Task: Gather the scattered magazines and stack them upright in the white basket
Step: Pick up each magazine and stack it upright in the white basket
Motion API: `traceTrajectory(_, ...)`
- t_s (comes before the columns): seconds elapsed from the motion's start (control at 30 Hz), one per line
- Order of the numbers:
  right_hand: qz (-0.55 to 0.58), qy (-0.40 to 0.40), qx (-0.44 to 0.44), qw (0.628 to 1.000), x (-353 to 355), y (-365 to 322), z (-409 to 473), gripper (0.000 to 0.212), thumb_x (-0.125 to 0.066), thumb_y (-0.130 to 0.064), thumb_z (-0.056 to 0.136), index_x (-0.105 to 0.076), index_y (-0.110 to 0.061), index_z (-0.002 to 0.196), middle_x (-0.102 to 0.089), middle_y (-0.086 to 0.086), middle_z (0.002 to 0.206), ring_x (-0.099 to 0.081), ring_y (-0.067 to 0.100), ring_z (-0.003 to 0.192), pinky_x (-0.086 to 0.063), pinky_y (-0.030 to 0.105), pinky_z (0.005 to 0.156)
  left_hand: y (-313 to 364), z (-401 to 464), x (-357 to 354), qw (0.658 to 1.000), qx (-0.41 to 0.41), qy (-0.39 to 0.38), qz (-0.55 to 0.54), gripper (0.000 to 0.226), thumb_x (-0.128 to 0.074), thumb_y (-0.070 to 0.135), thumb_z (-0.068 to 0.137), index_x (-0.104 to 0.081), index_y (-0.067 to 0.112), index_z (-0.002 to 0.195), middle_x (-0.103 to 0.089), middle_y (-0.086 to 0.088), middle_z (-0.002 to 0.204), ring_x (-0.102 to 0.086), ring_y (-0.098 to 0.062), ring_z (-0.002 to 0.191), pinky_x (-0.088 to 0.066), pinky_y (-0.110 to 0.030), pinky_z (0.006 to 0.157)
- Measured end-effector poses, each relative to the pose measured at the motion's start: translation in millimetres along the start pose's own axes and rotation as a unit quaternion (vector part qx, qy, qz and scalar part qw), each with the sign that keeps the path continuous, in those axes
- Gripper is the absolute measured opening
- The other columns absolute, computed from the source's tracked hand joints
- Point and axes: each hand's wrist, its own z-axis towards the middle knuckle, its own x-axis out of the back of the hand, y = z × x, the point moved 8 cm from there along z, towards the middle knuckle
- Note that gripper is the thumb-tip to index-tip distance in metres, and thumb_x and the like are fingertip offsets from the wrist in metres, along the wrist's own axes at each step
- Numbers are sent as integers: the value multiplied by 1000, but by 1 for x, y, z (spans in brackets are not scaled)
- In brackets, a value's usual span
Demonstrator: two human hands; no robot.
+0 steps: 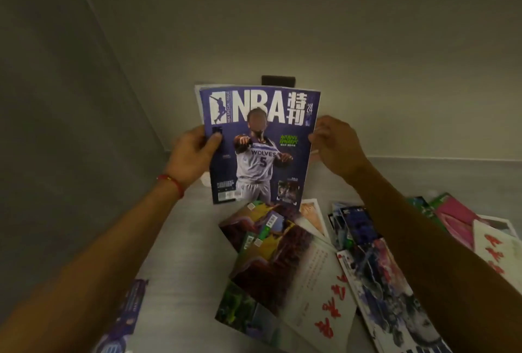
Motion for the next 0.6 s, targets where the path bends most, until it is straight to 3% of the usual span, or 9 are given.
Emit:
traceTrajectory(0.07,29,30,4,999,-4,-15,27,19,-52,-14,98,-59,2,106,-68,19,114,-66,30,103,-56,38,84,2,22,24,998,-23,31,59,24,-56,24,99,-69,9,111,-72,-7,99,-64,-15,82,-53,-26,72)
traceTrajectory(0.13,43,43,-23,998,-15,-15,56,18,-54,-15,97,-60,-4,110,-69,10,117,-67,24,102,-58,32,79,-6,44,40,996,-8,45,76,25,-59,27,97,-71,10,109,-70,-5,93,-64,-18,79,-51,-25,69)
traceTrajectory(0.27,-45,63,-39,996,-38,-11,100,20,-57,-18,93,-67,-9,109,-73,10,111,-69,26,91,-58,32,77,-51,84,52,994,84,64,35,19,-64,33,90,-75,20,98,-74,-11,86,-72,-28,81,-59,-46,86)
traceTrajectory(0.47,-14,70,-82,994,-68,-1,122,18,-61,-20,94,-67,-4,101,-73,11,108,-63,18,83,-58,36,85,-93,106,46,986,140,91,10,23,-66,31,87,-77,15,98,-78,-12,93,-73,-29,89,-58,-46,88)
traceTrajectory(0.6,-24,62,-64,996,-79,-12,136,18,-58,-19,96,-66,-3,98,-73,10,104,-60,15,81,-51,21,72,-122,119,54,984,147,98,-33,38,-65,43,76,-76,16,101,-77,-11,98,-73,-31,93,-58,-52,89)
